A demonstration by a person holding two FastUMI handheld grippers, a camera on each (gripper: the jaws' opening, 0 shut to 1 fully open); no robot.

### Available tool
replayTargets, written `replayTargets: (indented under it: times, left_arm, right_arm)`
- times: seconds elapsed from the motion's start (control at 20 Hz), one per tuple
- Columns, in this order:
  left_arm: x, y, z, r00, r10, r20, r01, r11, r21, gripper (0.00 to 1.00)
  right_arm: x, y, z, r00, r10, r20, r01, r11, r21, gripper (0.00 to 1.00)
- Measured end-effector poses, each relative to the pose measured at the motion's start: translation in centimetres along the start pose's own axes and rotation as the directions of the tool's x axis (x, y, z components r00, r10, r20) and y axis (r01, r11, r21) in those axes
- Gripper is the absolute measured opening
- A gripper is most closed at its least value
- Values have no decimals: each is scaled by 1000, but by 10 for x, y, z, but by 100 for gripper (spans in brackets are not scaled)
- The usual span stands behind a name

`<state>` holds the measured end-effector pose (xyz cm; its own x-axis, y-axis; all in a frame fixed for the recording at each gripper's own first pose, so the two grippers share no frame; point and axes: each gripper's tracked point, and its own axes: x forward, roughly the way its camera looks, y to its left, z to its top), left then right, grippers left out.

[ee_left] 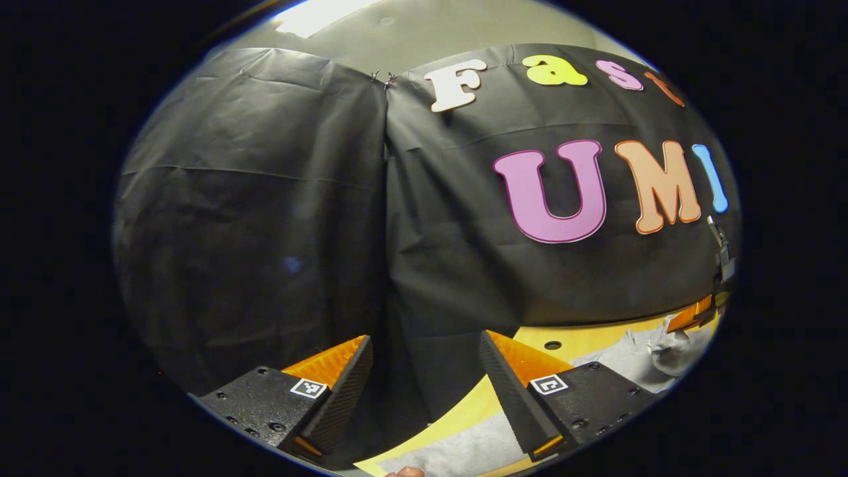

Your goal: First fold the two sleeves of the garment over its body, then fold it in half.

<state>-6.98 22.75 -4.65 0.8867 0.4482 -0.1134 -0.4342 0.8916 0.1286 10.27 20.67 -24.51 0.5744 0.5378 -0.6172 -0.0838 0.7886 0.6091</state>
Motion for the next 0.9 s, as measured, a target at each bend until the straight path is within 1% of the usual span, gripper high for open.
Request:
replayTargets:
  times: [0.1,0.15,0.2,0.35,0.4,0.55,0.65,0.7,0.75,0.85,0.9]
  left_arm:
    - [-2,14,-5,1000,18,-8,-18,1000,7,95]
    - [-2,21,-8,1000,29,-13,-29,1000,13,99]
    - [-3,28,-10,999,40,-18,-39,999,19,95]
    - [-6,49,-21,997,71,-40,-70,997,34,95]
    - [-7,54,-24,996,79,-46,-77,996,37,100]
    - [-7,67,-34,994,92,-66,-89,995,45,100]
    - [-5,71,-43,992,94,-79,-91,995,47,100]
    - [-4,72,-47,992,93,-85,-89,995,48,95]
    - [-4,73,-51,992,90,-92,-86,995,49,95]
    - [-2,73,-59,991,80,-109,-76,996,47,95]
    - [-1,72,-65,990,73,-120,-69,997,41,95]
  right_arm:
    - [16,6,-12,1000,-10,-21,10,1000,-13,2]
    - [22,6,-18,999,-16,-31,15,1000,-19,3]
    - [29,4,-25,999,-26,-41,25,999,-27,3]
    - [49,1,-45,995,-59,-80,57,998,-31,3]
    - [54,-1,-50,993,-71,-92,69,997,-32,3]
    - [66,-6,-68,987,-103,-126,98,994,-45,3]
    - [71,-7,-76,982,-114,-151,111,993,-30,4]
    - [69,-1,-78,984,-95,-153,95,995,-7,5]
    - [69,4,-77,987,-71,-143,73,997,11,9]
    - [65,27,-68,994,4,-111,0,1000,31,37]
    - [65,32,-62,996,12,-84,-11,1000,16,58]
